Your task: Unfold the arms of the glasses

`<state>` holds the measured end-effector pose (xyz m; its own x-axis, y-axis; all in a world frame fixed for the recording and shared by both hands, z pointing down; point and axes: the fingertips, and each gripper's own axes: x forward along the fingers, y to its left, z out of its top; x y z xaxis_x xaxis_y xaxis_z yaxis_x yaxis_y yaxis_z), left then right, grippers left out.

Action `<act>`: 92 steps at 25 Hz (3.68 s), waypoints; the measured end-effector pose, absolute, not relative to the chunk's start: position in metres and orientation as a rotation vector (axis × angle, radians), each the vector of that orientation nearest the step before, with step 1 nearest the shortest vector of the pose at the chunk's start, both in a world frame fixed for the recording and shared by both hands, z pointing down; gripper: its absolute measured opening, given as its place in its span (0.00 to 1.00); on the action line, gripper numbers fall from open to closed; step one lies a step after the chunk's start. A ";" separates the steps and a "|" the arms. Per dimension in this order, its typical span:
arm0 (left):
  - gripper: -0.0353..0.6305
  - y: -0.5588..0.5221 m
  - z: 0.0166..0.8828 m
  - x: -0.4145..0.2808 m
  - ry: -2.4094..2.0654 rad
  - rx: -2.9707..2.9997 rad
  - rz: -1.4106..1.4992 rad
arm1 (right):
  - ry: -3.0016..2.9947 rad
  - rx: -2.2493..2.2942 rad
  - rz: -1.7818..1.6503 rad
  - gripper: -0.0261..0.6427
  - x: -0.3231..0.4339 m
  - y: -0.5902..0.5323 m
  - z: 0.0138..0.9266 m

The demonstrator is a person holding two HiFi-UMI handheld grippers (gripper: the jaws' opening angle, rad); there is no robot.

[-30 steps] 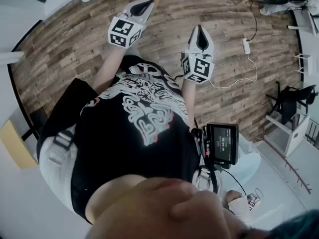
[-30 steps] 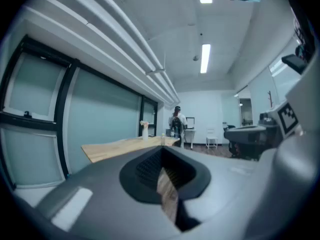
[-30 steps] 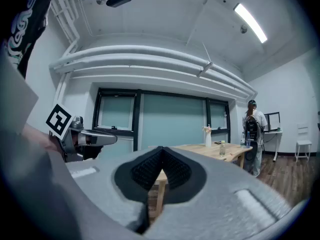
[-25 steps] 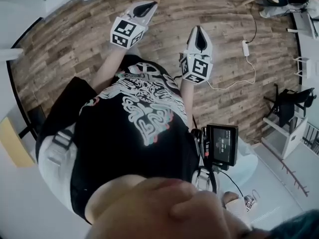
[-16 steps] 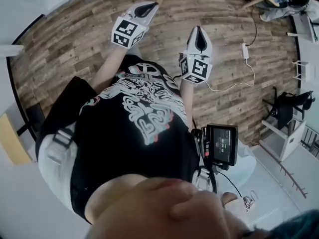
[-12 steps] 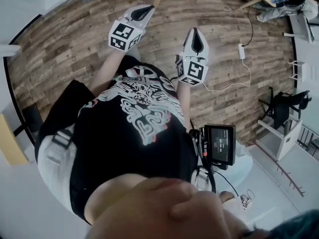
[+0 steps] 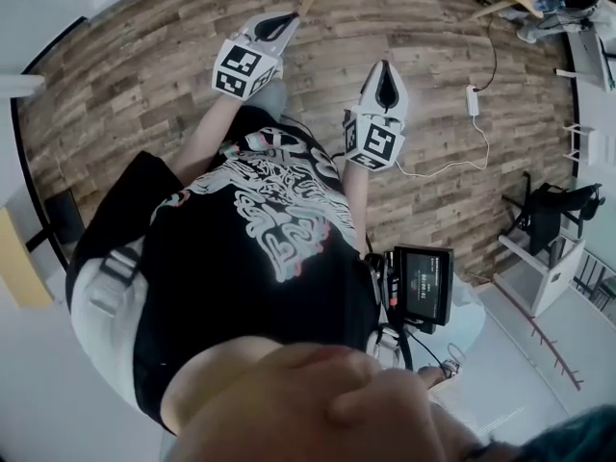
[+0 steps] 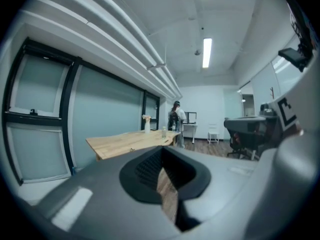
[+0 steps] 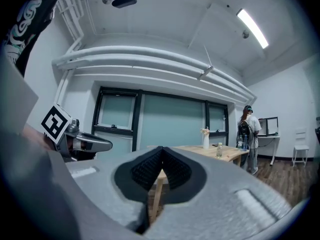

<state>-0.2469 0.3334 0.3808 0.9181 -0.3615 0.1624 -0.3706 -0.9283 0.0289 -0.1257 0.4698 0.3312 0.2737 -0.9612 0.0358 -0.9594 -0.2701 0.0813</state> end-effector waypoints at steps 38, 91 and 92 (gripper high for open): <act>0.04 0.005 0.425 -0.037 -0.557 3.033 0.471 | -1.792 2.292 0.273 0.04 0.082 0.152 0.407; 0.04 -0.101 0.503 0.064 -0.552 2.877 0.717 | -1.951 2.034 0.499 0.04 0.170 -0.012 0.497; 0.04 -0.101 0.507 0.068 -0.546 2.872 0.725 | -1.954 2.030 0.512 0.04 0.173 -0.015 0.502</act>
